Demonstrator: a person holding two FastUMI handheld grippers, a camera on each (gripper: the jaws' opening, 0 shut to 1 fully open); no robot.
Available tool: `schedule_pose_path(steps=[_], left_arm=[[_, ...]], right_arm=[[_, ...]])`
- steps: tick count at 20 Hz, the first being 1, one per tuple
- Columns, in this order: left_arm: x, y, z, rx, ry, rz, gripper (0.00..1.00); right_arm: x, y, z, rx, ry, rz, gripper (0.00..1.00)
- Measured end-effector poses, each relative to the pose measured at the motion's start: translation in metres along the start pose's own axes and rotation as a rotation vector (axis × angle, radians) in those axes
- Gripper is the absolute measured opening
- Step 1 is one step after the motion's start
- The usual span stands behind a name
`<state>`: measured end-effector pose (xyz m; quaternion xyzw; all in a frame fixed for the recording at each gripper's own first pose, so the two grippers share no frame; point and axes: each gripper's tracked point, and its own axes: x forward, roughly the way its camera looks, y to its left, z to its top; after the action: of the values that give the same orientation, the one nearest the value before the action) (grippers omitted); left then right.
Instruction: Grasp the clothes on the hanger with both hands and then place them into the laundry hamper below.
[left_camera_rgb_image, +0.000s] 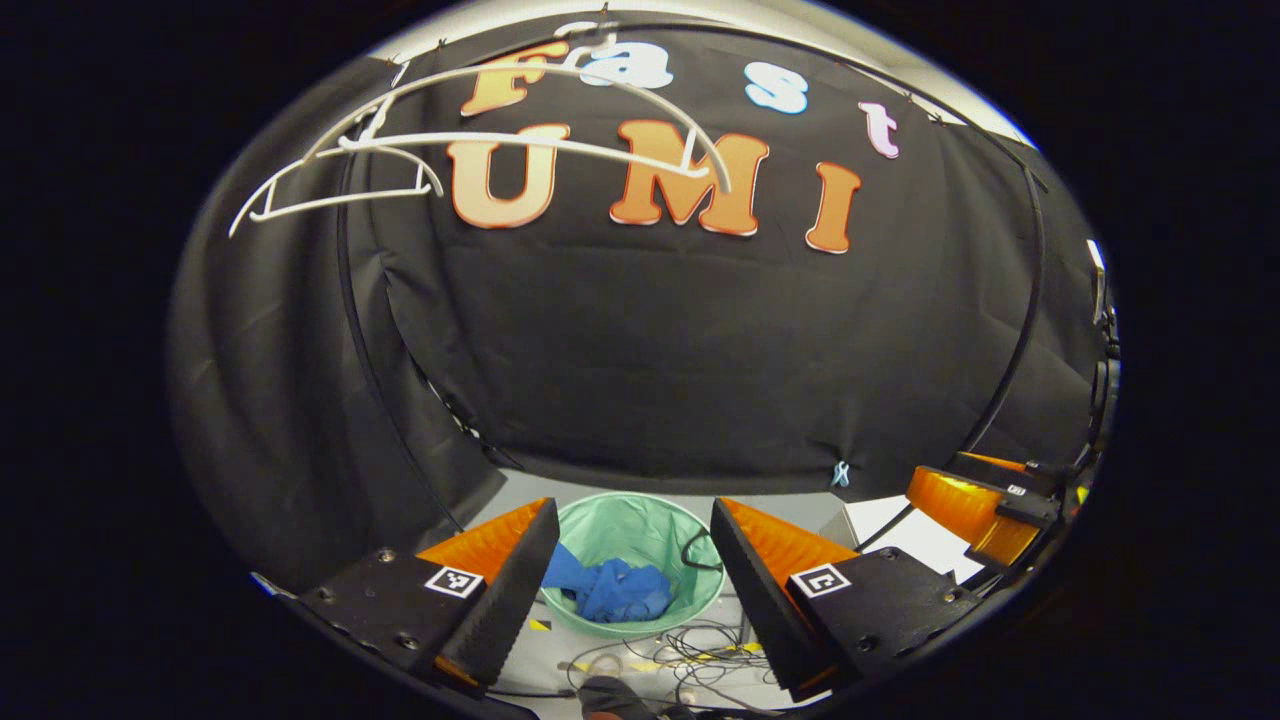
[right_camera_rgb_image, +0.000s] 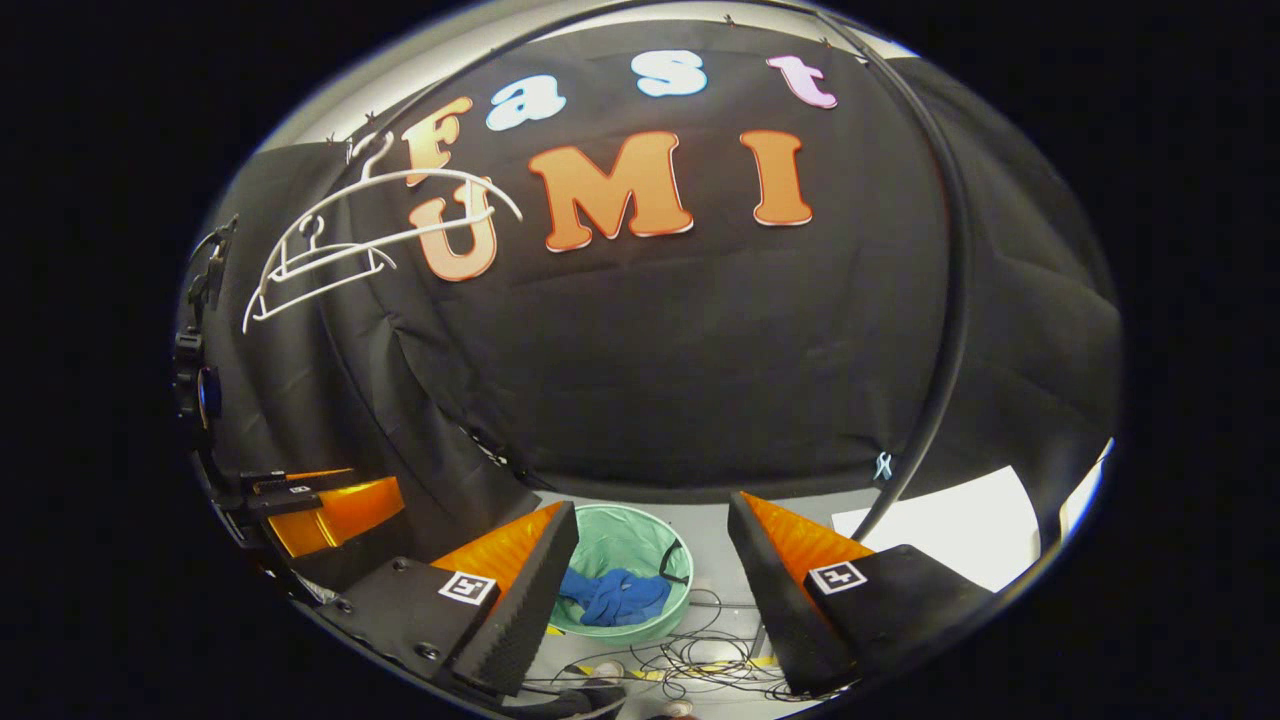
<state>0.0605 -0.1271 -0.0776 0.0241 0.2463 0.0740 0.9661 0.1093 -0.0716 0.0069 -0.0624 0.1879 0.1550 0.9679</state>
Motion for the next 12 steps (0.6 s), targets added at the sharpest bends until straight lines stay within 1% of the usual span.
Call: schedule_pose_path(steps=[3, 6, 9, 10, 12], left_arm=[[-0.032, -0.004, 0.025, 0.006, -0.065, 0.01, 0.97], [-0.048, -0.007, 0.057, -0.014, -0.149, -0.009, 0.96], [-0.067, -0.002, 0.082, -0.012, -0.206, 0.005, 0.96], [-0.074, 0.0, 0.095, -0.008, -0.236, 0.012, 0.96], [-0.09, 0.006, 0.119, -0.006, -0.306, 0.029, 0.96]], right_arm=[[-0.025, -0.004, 0.033, -0.029, -0.073, 0.004, 0.98], [-0.054, -0.003, 0.067, -0.056, -0.155, 0.019, 0.98], [-0.074, 0.0, 0.104, -0.071, -0.242, 0.022, 0.98], [-0.08, 0.0, 0.111, -0.075, -0.263, 0.018, 0.89], [-0.09, -0.003, 0.123, -0.099, -0.305, -0.001, 0.89]])
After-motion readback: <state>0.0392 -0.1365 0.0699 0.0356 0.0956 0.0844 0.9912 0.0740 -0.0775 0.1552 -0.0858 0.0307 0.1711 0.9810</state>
